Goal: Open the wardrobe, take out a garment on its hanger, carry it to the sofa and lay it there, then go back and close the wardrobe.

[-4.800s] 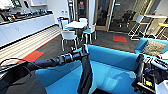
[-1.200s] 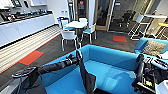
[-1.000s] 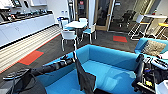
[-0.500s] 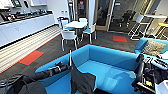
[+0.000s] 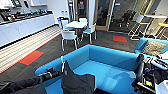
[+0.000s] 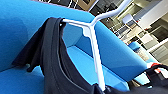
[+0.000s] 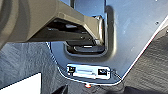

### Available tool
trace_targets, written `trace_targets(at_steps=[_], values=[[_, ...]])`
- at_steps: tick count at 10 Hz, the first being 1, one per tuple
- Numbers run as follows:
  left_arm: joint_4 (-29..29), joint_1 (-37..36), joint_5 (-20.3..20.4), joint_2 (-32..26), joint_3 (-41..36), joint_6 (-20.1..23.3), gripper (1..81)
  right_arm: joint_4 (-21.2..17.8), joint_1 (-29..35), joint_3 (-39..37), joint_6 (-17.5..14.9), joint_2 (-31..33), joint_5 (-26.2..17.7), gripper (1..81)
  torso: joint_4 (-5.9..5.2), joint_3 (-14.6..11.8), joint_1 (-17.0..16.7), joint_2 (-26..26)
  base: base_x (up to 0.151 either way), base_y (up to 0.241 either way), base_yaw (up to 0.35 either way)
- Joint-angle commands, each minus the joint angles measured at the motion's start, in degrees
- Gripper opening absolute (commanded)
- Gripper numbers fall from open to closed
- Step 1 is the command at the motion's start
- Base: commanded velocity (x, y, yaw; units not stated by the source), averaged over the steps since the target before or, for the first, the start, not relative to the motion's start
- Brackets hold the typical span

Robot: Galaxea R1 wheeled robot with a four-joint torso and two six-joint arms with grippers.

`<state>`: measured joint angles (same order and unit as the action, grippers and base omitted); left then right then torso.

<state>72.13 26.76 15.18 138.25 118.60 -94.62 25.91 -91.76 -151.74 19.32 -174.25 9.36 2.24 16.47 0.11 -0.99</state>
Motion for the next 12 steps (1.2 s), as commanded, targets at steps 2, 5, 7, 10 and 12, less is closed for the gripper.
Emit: trace_targets(at_steps=[2, 5, 7, 10, 12], values=[[1.0, -5.8, -0.1, -3.8, 1.0, 0.6, 1.0, 0.2, -0.6, 0.4, 0.1, -0.1, -3.1, 81.1, 0.00, 0.0, 0.0, 0.0, 0.000, 0.000, 0.000], [0.9, -1.6, -0.1, -3.9, 5.3, 1.6, 1.0, 0.2, -0.7, 0.3, 0.0, -0.1, -3.1, 81.1, 0.00, 0.0, 0.0, 0.0, 0.000, 0.000, 0.000], [0.9, 1.0, -0.1, -2.9, 9.5, 2.0, 1.0, 0.3, -0.8, 0.3, 0.0, -0.1, -3.0, 81.1, 0.00, 0.0, 0.0, 0.0, 0.000, 0.000, 0.000], [1.1, 3.6, 0.0, -0.6, 16.4, 2.4, 1.0, 0.3, -0.8, 0.3, 0.0, -0.1, -2.9, 81.1, 0.00, 0.0, 0.0, 0.0, 0.000, 0.000, 0.000], [1.0, 5.0, -0.1, 0.0, 18.9, 3.7, 1.0, 0.3, -0.8, 0.4, 0.0, -0.1, -2.9, 81.1, 0.00, 0.0, 0.0, 0.0, 0.000, 0.000, 0.000]])
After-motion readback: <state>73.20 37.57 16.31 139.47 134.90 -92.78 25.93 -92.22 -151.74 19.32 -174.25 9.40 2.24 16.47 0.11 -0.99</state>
